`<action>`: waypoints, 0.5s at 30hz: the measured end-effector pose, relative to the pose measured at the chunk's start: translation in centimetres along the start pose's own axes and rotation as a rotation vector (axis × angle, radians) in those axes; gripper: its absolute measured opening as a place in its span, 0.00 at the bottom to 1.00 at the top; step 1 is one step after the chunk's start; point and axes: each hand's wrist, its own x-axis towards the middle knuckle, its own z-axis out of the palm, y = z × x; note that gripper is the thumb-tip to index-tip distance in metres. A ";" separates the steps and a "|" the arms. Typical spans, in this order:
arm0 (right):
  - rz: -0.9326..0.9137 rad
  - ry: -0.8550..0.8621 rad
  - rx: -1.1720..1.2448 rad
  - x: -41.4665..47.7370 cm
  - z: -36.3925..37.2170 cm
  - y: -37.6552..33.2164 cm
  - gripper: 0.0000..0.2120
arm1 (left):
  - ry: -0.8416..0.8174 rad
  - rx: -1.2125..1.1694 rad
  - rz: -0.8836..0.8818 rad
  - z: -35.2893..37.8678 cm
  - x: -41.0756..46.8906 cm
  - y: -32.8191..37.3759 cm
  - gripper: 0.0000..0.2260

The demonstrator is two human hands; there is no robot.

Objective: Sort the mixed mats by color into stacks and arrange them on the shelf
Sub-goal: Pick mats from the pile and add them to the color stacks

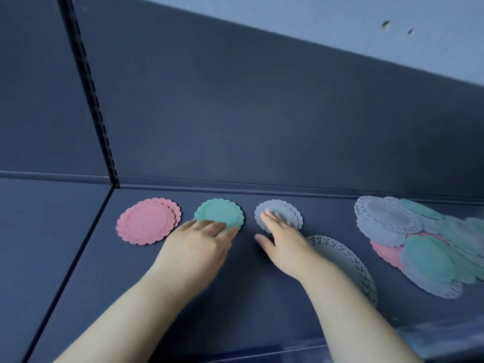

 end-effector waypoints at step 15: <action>-0.242 0.082 0.065 -7.5 -1.6 -0.6 0.26 | 0.074 -0.010 -0.089 -0.4 -2.1 5.4 0.17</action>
